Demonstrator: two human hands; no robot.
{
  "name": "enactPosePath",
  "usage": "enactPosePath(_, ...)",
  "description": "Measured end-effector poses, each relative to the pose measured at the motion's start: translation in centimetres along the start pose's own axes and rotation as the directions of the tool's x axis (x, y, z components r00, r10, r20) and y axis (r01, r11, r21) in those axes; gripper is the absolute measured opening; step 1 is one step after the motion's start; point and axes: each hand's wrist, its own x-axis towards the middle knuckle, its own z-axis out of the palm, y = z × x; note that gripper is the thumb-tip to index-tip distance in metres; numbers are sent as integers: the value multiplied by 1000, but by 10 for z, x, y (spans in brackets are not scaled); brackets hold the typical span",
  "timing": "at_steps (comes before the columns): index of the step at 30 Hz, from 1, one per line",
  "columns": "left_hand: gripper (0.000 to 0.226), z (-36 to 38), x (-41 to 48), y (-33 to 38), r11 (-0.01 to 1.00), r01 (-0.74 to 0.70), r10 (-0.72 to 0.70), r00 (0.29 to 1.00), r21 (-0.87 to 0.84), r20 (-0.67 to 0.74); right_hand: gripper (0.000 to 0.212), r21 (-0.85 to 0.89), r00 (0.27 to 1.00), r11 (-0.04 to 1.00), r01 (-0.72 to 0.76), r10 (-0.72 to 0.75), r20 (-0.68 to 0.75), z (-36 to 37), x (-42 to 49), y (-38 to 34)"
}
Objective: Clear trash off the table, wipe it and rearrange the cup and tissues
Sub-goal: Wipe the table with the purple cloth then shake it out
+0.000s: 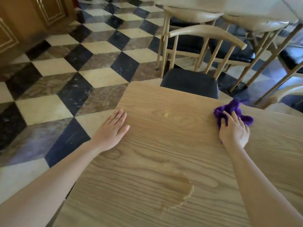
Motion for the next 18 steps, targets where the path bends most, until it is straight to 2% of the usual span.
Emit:
enactPosePath(5,66,2,-29,5,1000,4,-3,1000,12,-13,40,69,943,949,309,-315,108,34,-26,-128)
enactPosePath(11,71,7,-62,5,997,-34,37,998,73,-46,41,112,790,819,563,-573,219,67,-62,-263)
enactPosePath(14,81,10,-90,2,986,-89,97,994,141,-48,40,146,733,772,619,-634,244,72,-78,-280)
enactPosePath(18,81,13,-126,4,979,-111,124,990,169,-69,38,132,719,745,654,-666,200,72,-87,-262)
